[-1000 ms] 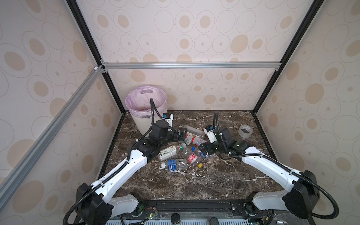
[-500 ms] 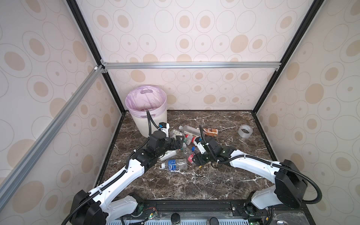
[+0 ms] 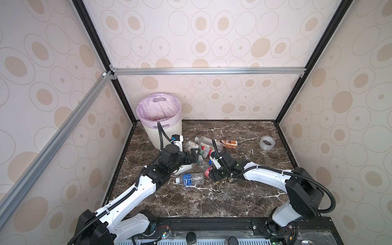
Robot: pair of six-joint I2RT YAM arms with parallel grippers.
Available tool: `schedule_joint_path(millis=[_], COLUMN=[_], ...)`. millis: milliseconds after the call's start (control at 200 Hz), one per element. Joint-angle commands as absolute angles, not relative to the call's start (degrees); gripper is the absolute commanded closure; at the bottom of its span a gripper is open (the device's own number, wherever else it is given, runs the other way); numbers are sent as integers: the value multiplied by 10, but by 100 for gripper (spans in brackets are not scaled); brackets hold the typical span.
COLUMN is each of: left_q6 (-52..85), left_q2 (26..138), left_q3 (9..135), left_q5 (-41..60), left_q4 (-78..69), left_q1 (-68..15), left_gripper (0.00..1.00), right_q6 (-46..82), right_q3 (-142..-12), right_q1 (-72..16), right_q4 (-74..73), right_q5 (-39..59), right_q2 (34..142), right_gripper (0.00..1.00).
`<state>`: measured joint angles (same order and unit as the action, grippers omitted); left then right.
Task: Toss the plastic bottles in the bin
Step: 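Lower the right gripper onto the red-labelled bottle's cap end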
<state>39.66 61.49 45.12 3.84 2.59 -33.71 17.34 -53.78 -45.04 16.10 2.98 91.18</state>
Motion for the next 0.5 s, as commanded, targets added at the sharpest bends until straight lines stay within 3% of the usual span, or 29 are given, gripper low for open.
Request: schedule_joint_path(millis=[0,495], left_q6=[407,405], left_q2=[602,594], left_q3=[449,443], left_q5=[36,25], left_q4=[12,12], left_q1=[-337,-336], left_gripper=[1,1], right_q6=[177,182], right_q3=[-556,-576], right_q1=[-454,-454], right_q4=[153,137], right_q5=[26,36], right_q2=[925,973], right_gripper=[27,27])
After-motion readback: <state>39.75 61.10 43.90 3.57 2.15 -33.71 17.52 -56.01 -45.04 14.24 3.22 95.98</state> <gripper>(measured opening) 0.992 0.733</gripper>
